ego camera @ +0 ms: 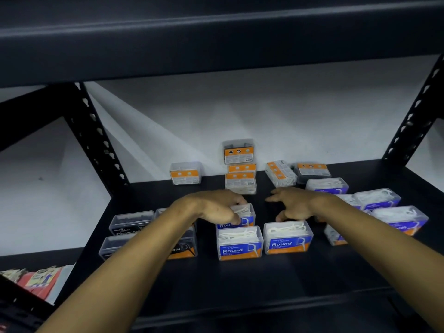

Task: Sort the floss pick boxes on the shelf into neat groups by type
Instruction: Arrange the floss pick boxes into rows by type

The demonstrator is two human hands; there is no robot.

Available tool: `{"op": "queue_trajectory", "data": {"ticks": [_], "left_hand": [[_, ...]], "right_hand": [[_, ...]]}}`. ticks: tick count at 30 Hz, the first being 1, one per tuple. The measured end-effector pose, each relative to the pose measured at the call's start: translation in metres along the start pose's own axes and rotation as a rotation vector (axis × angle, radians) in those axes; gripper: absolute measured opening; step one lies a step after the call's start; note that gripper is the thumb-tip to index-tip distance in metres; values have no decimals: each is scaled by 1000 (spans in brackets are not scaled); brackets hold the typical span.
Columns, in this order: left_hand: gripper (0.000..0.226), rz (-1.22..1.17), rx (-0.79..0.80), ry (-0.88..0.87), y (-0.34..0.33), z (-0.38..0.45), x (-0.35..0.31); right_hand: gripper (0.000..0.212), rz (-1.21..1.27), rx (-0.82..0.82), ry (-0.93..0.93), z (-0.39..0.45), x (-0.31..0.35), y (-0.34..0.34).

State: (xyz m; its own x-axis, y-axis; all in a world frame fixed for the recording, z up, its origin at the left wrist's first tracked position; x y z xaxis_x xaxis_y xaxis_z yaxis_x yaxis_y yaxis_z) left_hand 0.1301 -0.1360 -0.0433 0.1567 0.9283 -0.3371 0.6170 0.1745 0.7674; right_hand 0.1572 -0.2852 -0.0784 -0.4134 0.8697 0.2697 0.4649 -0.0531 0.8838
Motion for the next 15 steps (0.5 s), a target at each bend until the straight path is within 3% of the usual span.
{"op": "queue_trajectory", "data": {"ticks": [10,15], "left_hand": [[49,6,6,-5,-1,0,0],[63,-39,-5,2,5,0,8]], "right_hand": [[71,12,5,-9,0,-1,-1],[71,30,6,-7,0,-2,1]]}}
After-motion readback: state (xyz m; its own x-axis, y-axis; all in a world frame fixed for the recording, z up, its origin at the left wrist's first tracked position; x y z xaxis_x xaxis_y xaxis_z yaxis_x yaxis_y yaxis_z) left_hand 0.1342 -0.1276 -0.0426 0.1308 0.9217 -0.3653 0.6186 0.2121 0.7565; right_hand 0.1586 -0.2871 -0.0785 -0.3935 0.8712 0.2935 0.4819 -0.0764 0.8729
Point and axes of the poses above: each hand's wrist, its own z-axis towards the middle knuckle, its own y-axis out of the back of the hand, x = y × z, the point moved 9 cm from there along z, towards the middle knuckle, and after that the axes turned 12 degrees about y, right-handed, at the moved point
